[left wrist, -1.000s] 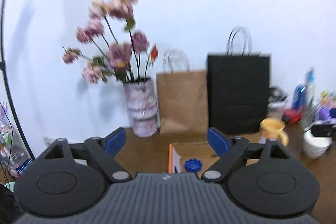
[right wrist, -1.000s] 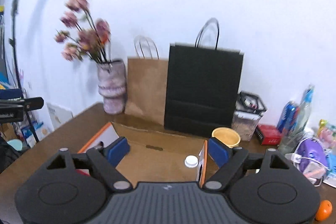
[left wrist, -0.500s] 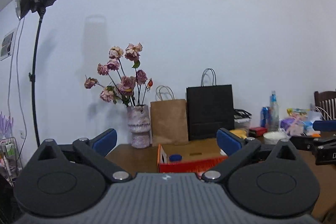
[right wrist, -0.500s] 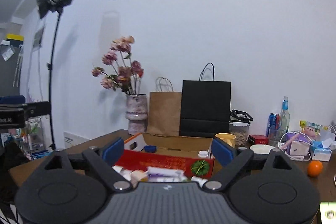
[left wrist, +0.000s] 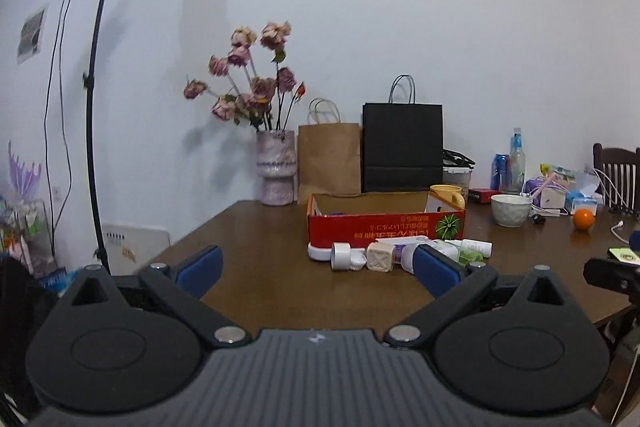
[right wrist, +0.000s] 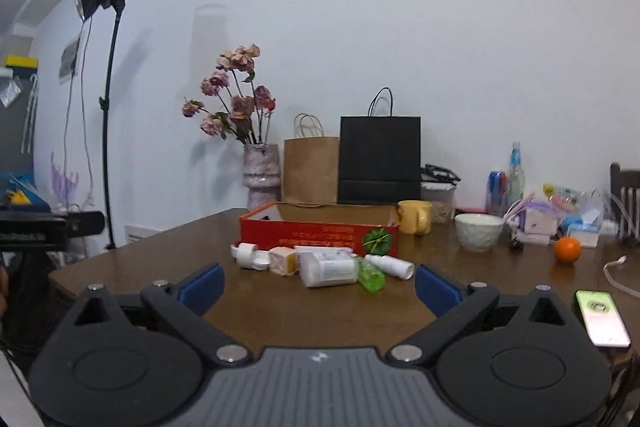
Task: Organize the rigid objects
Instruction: 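Withdraw both tools from the box back toward the items, then grasp the white tape roll with the left tool while the right tool grasps a white cap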
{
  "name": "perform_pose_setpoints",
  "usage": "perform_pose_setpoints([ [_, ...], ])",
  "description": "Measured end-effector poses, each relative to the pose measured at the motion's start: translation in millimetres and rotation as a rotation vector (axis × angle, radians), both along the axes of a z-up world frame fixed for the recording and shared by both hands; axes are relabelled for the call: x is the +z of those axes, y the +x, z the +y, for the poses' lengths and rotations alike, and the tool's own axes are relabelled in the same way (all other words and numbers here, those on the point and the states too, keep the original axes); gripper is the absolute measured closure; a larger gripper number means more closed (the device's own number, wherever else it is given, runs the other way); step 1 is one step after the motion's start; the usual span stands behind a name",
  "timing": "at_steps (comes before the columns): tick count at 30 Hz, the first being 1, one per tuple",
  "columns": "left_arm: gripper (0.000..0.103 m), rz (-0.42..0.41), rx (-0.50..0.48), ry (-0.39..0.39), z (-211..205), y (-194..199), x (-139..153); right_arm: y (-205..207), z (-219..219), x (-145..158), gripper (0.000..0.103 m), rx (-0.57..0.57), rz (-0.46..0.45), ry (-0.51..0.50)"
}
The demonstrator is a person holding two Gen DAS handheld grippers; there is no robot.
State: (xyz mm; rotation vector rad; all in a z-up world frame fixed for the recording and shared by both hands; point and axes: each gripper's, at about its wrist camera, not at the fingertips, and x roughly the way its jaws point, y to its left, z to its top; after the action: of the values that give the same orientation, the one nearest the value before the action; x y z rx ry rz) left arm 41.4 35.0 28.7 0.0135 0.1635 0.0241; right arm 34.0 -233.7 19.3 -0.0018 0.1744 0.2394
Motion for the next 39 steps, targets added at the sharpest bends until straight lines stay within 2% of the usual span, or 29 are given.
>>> perform_pose_setpoints([
  [3, 0.0, 0.023, -0.017, -0.01, -2, 1, -3, 1, 3, 1, 0.0, -0.01, -0.022, -0.008],
  [11, 0.0, 0.025, -0.01, 0.031, -4, 6, -10, 9, 9, -10, 0.0, 0.023, 0.005, 0.005],
  [21, 0.0, 0.115, 0.03, 0.043, -6, 45, -27, 58, -5, -34, 0.0, 0.039, 0.076, 0.099],
  [23, 0.0, 0.125, 0.035, 0.043, -7, 53, -30, 73, -8, -39, 0.0, 0.031, 0.13, 0.12],
  [25, 0.0, 0.136, 0.043, 0.037, -7, 62, -32, 90, -10, -42, 0.0, 0.071, 0.211, 0.122],
  [27, 0.0, 0.149, 0.052, 0.032, -6, 72, -34, 104, -10, -44, 0.0, 0.089, 0.254, 0.119],
  [30, 0.0, 0.182, 0.064, 0.031, -6, 92, -37, 124, -4, -43, 0.0, 0.081, 0.281, 0.105],
  [32, 0.0, 0.206, 0.06, 0.032, -5, 107, -40, 136, 2, -41, 0.0, 0.091, 0.267, 0.084],
  [35, 0.007, 0.224, 0.046, 0.028, -5, 131, -43, 156, 9, -36, 0.0, 0.161, 0.231, 0.078],
  [37, 0.013, 0.236, 0.034, 0.03, -5, 151, -45, 176, 16, -33, 0.002, 0.173, 0.256, 0.08],
  [39, 0.017, 0.251, 0.023, 0.024, -4, 170, -47, 197, 26, -33, 0.011, 0.178, 0.285, 0.058],
])
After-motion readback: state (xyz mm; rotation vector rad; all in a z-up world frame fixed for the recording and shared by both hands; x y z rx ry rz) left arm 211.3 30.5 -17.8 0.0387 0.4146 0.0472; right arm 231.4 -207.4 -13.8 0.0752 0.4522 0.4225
